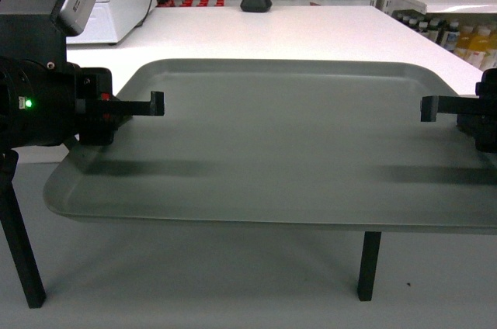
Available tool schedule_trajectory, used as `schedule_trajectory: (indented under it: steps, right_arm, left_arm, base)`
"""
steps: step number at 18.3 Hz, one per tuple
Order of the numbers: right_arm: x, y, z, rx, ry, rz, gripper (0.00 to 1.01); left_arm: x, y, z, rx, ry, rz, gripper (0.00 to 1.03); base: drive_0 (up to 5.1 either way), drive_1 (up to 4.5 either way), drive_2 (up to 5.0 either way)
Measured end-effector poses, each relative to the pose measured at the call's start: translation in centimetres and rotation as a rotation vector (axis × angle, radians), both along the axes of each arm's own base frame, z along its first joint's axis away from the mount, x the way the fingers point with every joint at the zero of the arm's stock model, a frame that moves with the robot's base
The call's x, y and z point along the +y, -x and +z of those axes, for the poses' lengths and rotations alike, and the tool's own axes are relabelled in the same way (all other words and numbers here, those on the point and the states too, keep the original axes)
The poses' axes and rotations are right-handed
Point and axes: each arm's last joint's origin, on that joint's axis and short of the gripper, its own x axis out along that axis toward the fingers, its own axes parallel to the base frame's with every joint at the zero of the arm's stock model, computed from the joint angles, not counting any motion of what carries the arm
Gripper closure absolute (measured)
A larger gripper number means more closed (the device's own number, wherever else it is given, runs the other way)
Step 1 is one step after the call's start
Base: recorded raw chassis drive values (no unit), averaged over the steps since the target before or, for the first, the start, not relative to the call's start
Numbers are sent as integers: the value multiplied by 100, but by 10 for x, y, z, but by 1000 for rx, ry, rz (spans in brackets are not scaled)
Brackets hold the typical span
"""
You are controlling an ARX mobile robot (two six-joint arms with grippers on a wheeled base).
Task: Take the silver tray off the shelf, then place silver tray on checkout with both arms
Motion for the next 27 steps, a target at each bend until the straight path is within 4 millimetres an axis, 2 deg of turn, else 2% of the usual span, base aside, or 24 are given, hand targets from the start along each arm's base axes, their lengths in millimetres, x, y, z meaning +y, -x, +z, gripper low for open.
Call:
schedule_trajectory:
  steps: [27]
  right_arm:
    - [0, 0, 0, 3, 1, -1, 98]
  left_arm:
    - [0, 0, -1, 4, -1, -1, 99]
  base:
    - [-4, 402, -410]
